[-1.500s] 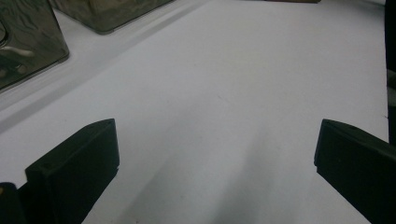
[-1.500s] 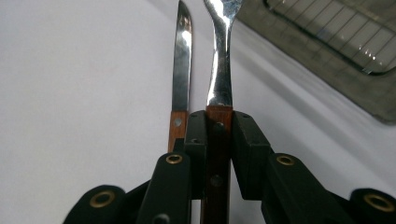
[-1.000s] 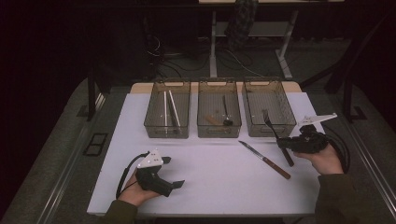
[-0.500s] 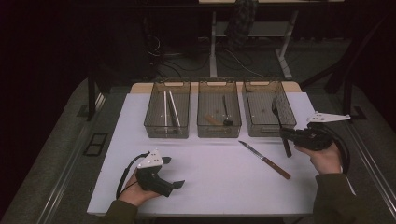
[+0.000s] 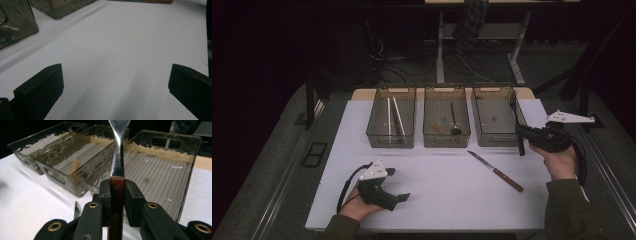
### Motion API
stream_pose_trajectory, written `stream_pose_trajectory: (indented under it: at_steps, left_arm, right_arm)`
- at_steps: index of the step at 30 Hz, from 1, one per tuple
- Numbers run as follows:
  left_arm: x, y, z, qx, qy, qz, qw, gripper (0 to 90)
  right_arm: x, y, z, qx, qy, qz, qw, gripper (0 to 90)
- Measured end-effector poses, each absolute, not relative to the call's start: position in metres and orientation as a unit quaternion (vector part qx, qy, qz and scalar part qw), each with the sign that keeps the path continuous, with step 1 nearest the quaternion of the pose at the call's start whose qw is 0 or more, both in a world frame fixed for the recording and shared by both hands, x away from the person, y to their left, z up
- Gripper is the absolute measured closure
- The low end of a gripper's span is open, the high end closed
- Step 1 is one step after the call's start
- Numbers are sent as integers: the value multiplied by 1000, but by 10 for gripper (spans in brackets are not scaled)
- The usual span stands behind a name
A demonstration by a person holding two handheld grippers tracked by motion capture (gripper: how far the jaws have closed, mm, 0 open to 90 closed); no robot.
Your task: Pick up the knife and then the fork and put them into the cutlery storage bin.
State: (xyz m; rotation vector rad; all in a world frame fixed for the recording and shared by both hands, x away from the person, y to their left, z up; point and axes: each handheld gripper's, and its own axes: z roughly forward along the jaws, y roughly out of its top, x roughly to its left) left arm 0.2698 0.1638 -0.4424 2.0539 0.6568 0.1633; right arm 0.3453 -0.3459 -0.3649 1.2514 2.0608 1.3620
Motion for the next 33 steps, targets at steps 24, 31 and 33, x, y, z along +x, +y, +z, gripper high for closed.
stream_pose_trajectory:
  at_steps: [24,31,33]
  left_arm:
    - [269,163,-442,836,266,61,477,0]
    - [269,165,-441,833,266,59,481,0]
    - [269,165,-441,834,265,58,481,0]
  right_arm:
    - [421,-318,-337,489,713,441,240,769]
    - [441,-314,-363,516,717,407,231,769]
    - [444,-312,-372,521,722,396,225,769]
